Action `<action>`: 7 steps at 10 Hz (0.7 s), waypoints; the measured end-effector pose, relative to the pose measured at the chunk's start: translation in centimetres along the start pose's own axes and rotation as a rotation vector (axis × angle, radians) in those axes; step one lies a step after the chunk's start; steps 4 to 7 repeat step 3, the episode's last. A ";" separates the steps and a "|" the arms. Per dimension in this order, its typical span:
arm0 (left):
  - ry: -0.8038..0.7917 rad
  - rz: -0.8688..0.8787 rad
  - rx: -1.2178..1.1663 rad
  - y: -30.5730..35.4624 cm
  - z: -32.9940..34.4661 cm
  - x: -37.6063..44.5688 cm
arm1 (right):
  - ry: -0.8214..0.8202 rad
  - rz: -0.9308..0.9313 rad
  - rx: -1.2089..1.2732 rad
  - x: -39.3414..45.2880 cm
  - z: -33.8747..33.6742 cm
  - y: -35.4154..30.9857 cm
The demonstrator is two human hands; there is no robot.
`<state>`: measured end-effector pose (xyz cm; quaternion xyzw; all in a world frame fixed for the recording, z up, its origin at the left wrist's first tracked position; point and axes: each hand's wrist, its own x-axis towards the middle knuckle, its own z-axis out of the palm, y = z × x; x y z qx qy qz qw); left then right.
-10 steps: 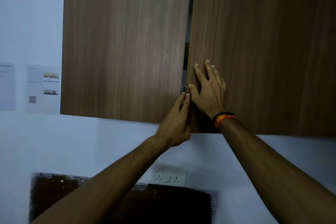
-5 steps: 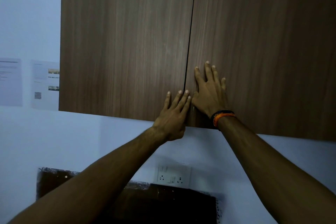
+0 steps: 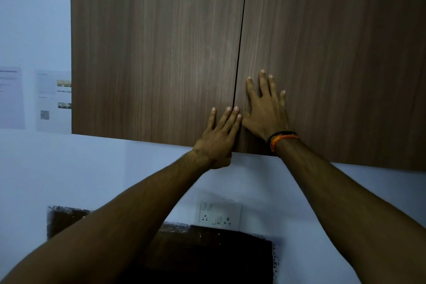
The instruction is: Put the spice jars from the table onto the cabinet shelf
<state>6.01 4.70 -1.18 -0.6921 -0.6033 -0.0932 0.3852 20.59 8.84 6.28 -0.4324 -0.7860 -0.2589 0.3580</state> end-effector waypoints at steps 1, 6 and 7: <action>-0.030 0.000 -0.003 -0.2 -0.5 0.0 | -0.023 -0.014 0.002 -0.1 -0.5 0.3; -0.026 -0.038 -0.054 0.5 -0.9 0.1 | -0.049 -0.042 0.040 -1.6 -0.8 1.2; -0.026 -0.038 -0.054 0.5 -0.9 0.1 | -0.049 -0.042 0.040 -1.6 -0.8 1.2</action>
